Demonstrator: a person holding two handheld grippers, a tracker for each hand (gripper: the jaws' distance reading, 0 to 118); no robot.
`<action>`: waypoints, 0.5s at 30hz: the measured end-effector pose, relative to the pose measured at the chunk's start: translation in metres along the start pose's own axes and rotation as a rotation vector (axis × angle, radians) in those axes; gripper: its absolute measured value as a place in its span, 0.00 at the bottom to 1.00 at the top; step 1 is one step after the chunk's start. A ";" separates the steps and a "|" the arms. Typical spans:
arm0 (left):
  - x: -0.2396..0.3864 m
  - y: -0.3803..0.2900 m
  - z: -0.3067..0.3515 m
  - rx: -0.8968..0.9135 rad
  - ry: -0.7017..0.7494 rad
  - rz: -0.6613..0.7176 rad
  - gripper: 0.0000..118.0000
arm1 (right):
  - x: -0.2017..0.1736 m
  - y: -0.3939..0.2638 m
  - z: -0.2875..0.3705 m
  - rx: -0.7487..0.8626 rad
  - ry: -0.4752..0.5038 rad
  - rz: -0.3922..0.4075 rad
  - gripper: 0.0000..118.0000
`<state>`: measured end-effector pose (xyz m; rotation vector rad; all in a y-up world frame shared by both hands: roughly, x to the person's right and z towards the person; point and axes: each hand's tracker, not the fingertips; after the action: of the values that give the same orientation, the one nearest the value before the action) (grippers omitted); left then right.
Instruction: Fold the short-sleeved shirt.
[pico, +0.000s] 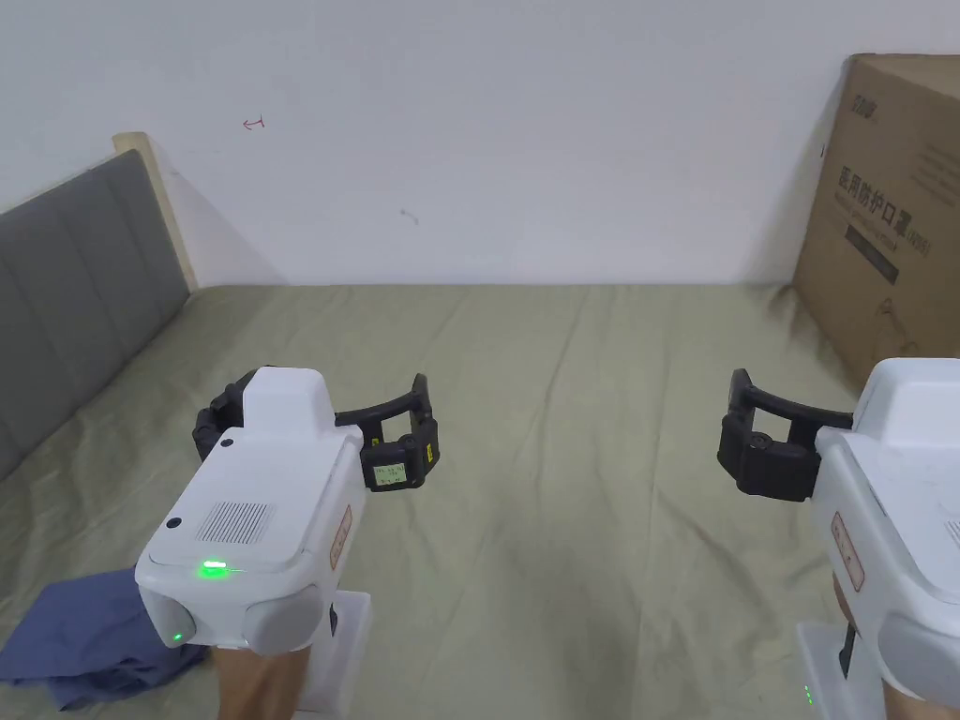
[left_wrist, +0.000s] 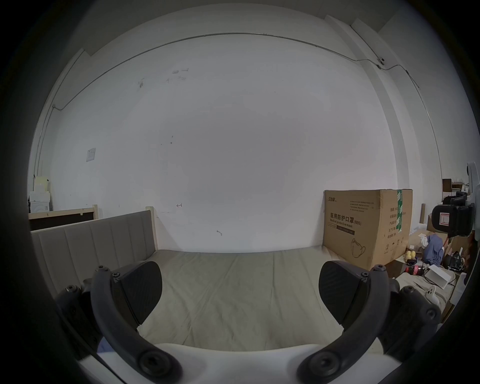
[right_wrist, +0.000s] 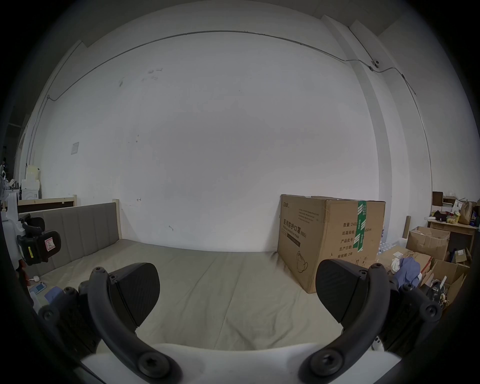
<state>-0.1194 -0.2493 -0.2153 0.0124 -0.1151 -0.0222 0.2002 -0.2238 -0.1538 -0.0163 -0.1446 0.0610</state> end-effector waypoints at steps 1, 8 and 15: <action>0.000 0.000 0.000 0.000 0.001 0.000 1.00 | 0.000 0.000 0.000 0.000 0.000 0.000 1.00; -0.003 0.001 -0.001 0.004 0.012 0.014 1.00 | 0.000 -0.002 -0.001 0.004 0.003 0.001 1.00; -0.004 0.002 -0.001 0.009 0.016 0.005 1.00 | -0.002 0.000 0.000 0.007 0.007 0.001 1.00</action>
<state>-0.1234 -0.2475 -0.2167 0.0214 -0.0994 -0.0161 0.1980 -0.2238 -0.1544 -0.0095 -0.1370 0.0628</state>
